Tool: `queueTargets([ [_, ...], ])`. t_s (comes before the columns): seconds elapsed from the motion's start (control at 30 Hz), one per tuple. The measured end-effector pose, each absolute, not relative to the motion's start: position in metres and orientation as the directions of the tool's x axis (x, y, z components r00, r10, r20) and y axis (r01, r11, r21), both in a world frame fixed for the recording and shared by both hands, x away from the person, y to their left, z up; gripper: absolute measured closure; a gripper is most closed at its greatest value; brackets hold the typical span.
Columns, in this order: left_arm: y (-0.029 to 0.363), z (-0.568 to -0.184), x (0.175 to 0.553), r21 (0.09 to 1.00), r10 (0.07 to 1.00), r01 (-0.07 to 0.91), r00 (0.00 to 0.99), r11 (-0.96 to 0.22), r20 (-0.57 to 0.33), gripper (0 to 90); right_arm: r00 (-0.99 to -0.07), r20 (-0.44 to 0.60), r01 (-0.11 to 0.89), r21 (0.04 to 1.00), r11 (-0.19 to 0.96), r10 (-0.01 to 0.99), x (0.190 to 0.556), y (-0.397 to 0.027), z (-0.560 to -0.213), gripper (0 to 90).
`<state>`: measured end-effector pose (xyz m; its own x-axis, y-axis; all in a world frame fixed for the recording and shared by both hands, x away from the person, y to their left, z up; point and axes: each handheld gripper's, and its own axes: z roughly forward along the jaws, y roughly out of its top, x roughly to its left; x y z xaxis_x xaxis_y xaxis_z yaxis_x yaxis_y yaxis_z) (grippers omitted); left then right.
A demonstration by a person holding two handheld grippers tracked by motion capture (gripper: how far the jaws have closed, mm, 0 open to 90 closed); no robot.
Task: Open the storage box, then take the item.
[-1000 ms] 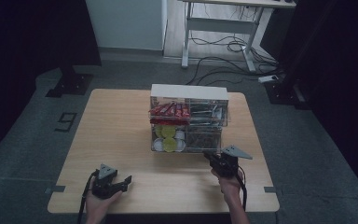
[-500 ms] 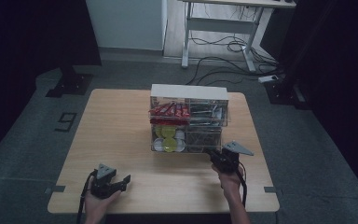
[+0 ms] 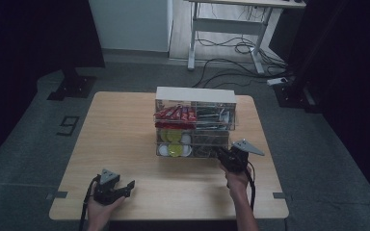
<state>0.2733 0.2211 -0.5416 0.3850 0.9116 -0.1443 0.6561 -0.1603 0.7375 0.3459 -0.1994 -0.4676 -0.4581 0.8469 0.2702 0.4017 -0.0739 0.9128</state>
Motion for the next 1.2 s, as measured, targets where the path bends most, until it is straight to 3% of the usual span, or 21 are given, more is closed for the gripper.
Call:
queueTargets([
  [0.5,0.217,-0.543,0.273,0.734,0.91,0.656,0.393,-0.176,-0.132,31.7,-0.417,0.276,0.326,0.935,-0.141,0.866,0.352,-0.207,-0.464,89.2],
  [1.2,0.212,-0.537,0.271,0.747,0.909,0.639,0.401,-0.185,-0.117,31.7,-0.428,0.271,0.329,0.935,-0.131,0.862,0.352,-0.211,-0.465,89.1],
])
